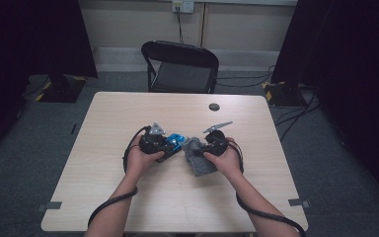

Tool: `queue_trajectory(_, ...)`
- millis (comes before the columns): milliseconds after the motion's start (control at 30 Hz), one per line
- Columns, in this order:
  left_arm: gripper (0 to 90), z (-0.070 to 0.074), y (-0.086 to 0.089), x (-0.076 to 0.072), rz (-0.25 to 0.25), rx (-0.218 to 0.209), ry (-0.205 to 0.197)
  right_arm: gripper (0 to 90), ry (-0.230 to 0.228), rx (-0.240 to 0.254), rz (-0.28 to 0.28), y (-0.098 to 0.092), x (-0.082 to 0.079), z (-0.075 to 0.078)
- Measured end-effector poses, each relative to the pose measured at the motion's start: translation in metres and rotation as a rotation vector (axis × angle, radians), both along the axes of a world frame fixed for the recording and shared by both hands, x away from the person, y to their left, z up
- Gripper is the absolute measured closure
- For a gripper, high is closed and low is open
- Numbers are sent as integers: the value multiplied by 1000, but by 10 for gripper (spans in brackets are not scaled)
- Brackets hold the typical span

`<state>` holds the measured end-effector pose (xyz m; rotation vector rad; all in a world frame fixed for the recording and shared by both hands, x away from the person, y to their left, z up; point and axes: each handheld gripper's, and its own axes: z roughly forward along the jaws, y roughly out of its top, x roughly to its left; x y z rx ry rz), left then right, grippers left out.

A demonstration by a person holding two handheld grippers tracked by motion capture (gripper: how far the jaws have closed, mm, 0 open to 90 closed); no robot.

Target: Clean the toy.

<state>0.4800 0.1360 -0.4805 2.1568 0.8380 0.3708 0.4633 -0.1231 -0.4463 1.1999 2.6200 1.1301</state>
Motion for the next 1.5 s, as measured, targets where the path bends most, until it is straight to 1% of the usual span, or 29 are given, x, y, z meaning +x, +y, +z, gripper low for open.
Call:
queue_trajectory(100,474,0,0,0,-1,-2,0,755,5,-16,-49,-4,9,-2)
queue_trajectory(167,473,0,0,0,-2,-1,-1,754,12,-23,-66,-5,13,-4)
queue_trajectory(233,473,0,0,0,0,-5,-1,754,2,-40,-83,-5,16,-8)
queue_trajectory(300,473,-1,0,-1,-1,-6,-2,754,18,-33,-108,-5,20,-12)
queue_trajectory(333,473,-1,1,-1,-3,-3,-2,754,18,-32,-120,-5,21,-14)
queue_trajectory(500,473,-1,1,-1,-2,-8,0,753,21,-55,-139,-1,26,-21)
queue_trajectory(700,473,-2,2,-1,1,-20,-2,753,37,-61,-135,8,29,-29)
queue_trajectory(767,473,-2,2,-1,1,-19,-2,753,35,-61,-121,11,28,-30)
queue_trajectory(900,473,-2,2,-1,0,-21,-3,752,24,-80,-98,17,25,-29)
queue_trajectory(1033,473,-2,2,-1,1,-19,-2,753,19,-89,-82,21,22,-28)
queue_trajectory(1333,473,-1,1,-1,2,-12,-2,753,24,-81,-54,28,18,-28)
queue_trajectory(1500,473,-1,1,-1,1,-10,-2,753,15,-74,-29,36,14,-28)
